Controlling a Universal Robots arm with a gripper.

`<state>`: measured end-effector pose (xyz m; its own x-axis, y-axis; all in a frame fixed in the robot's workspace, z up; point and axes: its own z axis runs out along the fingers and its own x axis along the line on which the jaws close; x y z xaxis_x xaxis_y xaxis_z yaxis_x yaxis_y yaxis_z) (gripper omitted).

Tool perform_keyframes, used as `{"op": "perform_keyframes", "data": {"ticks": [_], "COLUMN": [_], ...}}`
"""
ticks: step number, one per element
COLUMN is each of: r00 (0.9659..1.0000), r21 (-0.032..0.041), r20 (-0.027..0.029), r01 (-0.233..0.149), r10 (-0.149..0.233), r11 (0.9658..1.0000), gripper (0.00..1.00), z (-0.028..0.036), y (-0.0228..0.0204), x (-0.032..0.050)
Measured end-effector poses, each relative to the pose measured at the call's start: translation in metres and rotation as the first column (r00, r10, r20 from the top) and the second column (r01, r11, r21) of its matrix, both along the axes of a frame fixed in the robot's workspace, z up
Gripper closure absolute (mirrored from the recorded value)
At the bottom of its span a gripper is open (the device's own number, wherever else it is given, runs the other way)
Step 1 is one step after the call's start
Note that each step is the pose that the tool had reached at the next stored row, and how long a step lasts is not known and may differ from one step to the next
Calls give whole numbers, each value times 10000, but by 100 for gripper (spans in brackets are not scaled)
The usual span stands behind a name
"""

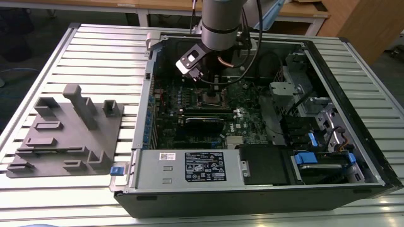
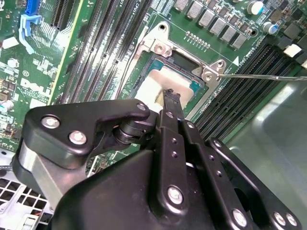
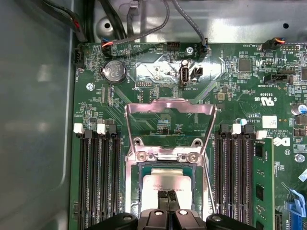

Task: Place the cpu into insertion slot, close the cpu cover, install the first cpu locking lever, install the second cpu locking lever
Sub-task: 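Place the cpu into insertion slot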

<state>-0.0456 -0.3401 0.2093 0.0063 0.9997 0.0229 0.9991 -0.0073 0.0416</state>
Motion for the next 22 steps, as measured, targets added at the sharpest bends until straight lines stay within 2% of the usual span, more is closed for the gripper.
{"op": "perform_keyframes", "data": {"ticks": [3, 8, 22], "r00": [10000, 10000, 10000], "r21": [3, 2, -3], "r20": [2, 1, -1], "r01": [-1, 0, 0], "r10": [1, 0, 0], "r11": [10000, 10000, 10000], "gripper": [89, 89, 89], "z": [-2, -46, -96], "y": [11, 11, 10], "x": [1, 0, 0]}}
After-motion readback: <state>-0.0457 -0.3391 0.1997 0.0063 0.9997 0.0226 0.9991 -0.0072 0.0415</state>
